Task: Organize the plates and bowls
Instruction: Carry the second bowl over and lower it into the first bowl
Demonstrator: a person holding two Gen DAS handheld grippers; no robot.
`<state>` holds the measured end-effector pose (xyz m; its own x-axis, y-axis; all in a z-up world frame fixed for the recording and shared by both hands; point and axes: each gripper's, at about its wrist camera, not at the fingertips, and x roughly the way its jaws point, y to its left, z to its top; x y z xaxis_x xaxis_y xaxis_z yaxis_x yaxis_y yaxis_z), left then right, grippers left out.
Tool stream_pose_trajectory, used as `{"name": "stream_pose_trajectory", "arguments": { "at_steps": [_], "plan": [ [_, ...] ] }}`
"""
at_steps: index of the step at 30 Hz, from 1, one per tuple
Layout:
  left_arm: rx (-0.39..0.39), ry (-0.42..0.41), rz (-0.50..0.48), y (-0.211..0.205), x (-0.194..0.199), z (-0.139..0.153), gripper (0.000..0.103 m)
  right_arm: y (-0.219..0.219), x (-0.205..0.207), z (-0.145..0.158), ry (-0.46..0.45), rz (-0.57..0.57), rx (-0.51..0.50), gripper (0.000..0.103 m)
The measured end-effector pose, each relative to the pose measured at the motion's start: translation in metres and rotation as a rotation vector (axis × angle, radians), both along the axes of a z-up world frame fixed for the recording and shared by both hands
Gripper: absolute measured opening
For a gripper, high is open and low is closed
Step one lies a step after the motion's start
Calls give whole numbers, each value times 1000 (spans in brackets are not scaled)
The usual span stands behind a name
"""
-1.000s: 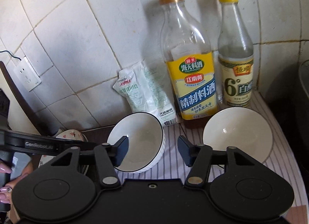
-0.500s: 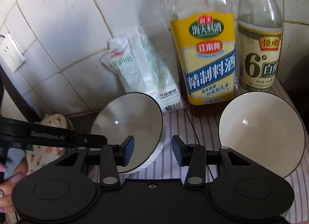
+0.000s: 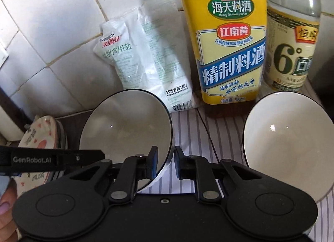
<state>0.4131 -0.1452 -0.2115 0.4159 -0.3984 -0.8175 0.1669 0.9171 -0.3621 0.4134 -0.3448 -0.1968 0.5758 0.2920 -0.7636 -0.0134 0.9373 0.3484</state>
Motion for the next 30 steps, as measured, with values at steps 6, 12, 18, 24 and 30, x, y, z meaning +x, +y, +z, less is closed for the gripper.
{"name": "stream_pose_trajectory", "arguments": {
  "at_steps": [6,12,18,24,30],
  "plan": [
    [14,-51,-43,5,-29,42,13,-8,-34,37,-42,-78,96,20],
    [-58,-38,-71,21,-58,70,12,-2,-72,93,-151,-74,81,20],
    [-61,-69,-83,30,-95,95,12,14,-104,131,-184,-78,26,19],
    [-41,-68,-85,42,-127,106,12,26,-130,146,-181,-88,48,19],
    [-13,-43,-83,50,-149,101,12,37,-157,140,-149,-102,67,20]
  ]
}}
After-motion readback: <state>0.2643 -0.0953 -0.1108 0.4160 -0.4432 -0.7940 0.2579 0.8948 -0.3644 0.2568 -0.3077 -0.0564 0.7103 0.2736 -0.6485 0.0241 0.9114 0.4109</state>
